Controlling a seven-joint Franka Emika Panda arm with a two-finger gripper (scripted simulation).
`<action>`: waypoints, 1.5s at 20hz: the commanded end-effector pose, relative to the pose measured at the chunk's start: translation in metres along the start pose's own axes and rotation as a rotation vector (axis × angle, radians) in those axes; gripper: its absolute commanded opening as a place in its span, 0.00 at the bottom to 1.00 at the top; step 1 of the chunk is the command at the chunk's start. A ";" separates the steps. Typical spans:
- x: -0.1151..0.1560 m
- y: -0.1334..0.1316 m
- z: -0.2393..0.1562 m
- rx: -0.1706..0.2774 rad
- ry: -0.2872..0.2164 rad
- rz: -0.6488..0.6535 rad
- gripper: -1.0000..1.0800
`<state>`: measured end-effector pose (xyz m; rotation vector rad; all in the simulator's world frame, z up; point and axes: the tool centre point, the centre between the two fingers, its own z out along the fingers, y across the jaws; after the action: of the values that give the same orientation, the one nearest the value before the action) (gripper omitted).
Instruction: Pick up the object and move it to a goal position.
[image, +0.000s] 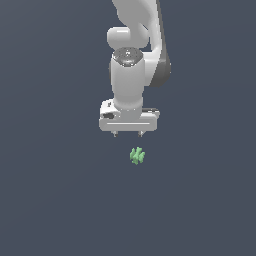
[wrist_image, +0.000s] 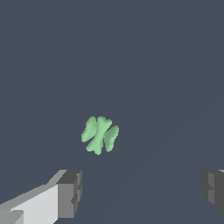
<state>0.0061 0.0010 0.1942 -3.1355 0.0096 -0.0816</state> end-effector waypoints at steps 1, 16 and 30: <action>0.000 0.000 0.000 0.000 0.000 0.000 0.96; -0.006 -0.024 0.013 -0.012 -0.010 -0.059 0.96; 0.002 -0.033 0.055 -0.007 -0.030 0.142 0.96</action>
<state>0.0095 0.0331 0.1470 -3.1349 0.1818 -0.0398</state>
